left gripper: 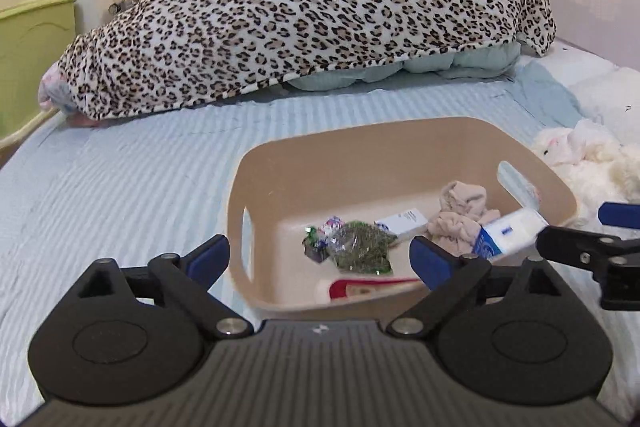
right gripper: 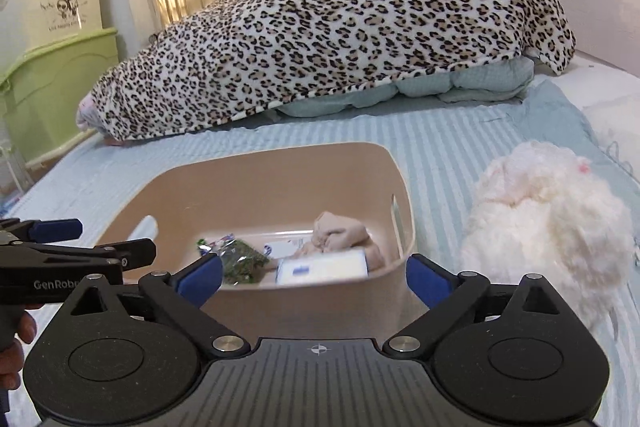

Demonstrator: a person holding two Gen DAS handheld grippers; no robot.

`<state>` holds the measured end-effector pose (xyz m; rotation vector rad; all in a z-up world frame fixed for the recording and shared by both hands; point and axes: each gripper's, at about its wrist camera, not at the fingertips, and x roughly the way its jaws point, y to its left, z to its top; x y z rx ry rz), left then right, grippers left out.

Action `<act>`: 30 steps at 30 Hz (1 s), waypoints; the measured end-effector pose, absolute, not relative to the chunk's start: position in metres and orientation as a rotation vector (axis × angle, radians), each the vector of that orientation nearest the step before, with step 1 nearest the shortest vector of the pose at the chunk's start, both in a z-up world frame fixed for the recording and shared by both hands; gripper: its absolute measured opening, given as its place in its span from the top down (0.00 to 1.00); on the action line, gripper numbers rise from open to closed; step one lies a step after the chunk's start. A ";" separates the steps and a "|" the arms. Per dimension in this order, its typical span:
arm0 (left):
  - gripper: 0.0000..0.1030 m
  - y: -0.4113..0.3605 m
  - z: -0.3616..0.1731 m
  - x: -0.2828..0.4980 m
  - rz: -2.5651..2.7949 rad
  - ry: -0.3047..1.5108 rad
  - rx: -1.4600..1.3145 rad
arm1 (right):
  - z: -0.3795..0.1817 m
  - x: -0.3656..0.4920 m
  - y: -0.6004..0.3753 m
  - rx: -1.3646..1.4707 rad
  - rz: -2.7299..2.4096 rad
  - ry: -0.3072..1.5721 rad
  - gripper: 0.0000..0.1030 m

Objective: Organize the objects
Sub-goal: 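Grasp the green candy with left gripper while right grasps black cube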

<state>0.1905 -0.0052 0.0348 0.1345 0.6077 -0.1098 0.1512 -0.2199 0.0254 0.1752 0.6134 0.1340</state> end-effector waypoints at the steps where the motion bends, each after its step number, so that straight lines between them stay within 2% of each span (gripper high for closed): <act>1: 0.06 -0.002 0.036 0.186 -0.105 0.606 0.136 | 0.025 0.145 -0.222 0.182 0.135 0.615 0.03; 6: 0.06 0.008 0.032 0.160 -0.095 0.600 0.154 | 0.015 0.122 -0.222 0.180 0.152 0.653 0.03; 17: 0.06 0.036 -0.009 0.123 -0.104 0.721 0.100 | -0.012 0.081 -0.195 0.071 0.216 0.745 0.04; 30: 0.06 0.047 -0.052 0.120 -0.124 0.850 0.114 | -0.048 0.076 -0.156 -0.032 0.324 0.865 0.07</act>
